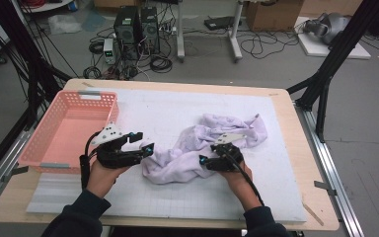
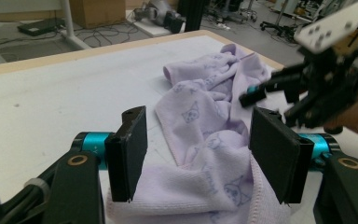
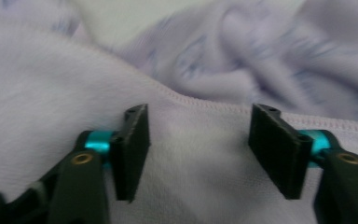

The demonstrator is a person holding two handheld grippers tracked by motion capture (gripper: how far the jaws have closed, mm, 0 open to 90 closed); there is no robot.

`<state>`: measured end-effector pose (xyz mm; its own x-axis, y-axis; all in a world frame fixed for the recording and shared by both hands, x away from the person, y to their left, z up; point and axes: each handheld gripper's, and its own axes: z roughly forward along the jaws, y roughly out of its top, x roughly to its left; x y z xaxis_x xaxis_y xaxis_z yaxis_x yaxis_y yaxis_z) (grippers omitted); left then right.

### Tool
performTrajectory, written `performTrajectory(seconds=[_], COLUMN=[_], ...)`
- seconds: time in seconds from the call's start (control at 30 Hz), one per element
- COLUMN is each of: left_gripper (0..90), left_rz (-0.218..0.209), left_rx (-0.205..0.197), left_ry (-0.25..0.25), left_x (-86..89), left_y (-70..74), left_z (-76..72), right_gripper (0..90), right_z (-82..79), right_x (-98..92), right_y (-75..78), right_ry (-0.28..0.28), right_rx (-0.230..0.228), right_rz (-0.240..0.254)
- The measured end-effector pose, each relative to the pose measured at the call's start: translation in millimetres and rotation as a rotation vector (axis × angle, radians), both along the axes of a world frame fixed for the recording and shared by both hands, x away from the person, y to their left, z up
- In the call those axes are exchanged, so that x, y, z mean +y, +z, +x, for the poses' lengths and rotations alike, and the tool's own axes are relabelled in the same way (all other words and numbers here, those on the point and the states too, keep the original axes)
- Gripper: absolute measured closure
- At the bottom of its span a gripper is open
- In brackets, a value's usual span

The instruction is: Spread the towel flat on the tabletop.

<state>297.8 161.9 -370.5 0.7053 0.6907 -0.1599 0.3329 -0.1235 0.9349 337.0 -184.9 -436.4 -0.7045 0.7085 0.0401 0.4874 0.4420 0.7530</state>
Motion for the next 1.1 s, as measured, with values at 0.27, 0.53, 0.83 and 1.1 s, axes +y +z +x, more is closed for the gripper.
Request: performTrajectory(seconds=[0.27,0.53,0.83,1.1], left_gripper=[37.7,37.7,37.6,38.5], left_rz=[0.006,0.006,0.023,0.021], left_rx=[0.025,0.041,0.064,0.111], left_ry=[0.030,0.054,0.049,0.003], left_x=[7.5,12.2,-1.7,-40.0], left_y=[-6.7,-10.2,-14.3,-18.4], left_z=[4.1,9.5,26.5,61.0], right_gripper=[81.6,81.9,77.5,57.1], right_z=[-9.1,-39.7,-50.5,-53.0], right_x=[-21.0,-92.8,-139.4,-152.0], right_y=[7.0,11.6,18.1,26.2], right_ry=[0.073,0.073,-0.057,-0.205], right_rx=[-0.011,-0.029,-0.069,-0.129], right_rz=[0.003,0.003,0.003,0.102])
